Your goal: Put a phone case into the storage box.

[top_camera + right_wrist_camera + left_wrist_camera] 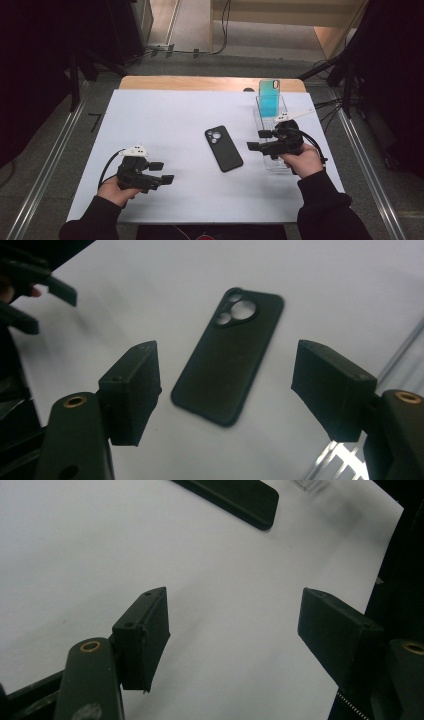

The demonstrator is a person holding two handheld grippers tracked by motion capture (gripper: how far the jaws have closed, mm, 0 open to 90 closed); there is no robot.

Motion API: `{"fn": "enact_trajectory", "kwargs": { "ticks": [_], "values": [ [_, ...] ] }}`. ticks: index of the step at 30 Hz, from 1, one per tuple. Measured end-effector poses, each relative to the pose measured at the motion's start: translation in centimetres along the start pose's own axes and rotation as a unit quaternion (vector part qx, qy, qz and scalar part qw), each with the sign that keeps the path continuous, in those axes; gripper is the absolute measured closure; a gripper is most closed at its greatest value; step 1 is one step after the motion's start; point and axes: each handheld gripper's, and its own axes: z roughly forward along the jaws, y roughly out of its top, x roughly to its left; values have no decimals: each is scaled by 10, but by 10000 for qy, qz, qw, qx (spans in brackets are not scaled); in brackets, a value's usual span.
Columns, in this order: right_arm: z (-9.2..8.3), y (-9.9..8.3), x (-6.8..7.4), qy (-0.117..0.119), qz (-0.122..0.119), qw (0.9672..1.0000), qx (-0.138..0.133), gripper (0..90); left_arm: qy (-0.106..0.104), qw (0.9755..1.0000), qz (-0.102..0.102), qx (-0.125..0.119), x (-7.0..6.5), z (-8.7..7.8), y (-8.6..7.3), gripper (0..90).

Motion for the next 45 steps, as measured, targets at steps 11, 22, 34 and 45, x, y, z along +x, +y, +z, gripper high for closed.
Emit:
{"fn": "enact_trajectory", "kwargs": {
  "ticks": [11, 22, 34, 45],
  "values": [
    [-4, -33, 17, 214, -561, 9980, 193, 255, -50, 9999, -5, -98, -2, -5, -2, 290],
    [-9, -60, 19, 380, -563, 9971, 342, 254, -89, 9999, 12, -127, -3, -7, -6, 290],
    [-9, -73, 16, 419, -550, 9963, 511, 254, -80, 9999, -23, -151, -4, -7, -7, 290],
    [-8, -75, 15, 443, -575, 9959, 548, 254, -69, 9999, -41, -148, -4, -8, -8, 290]
  ]
}}
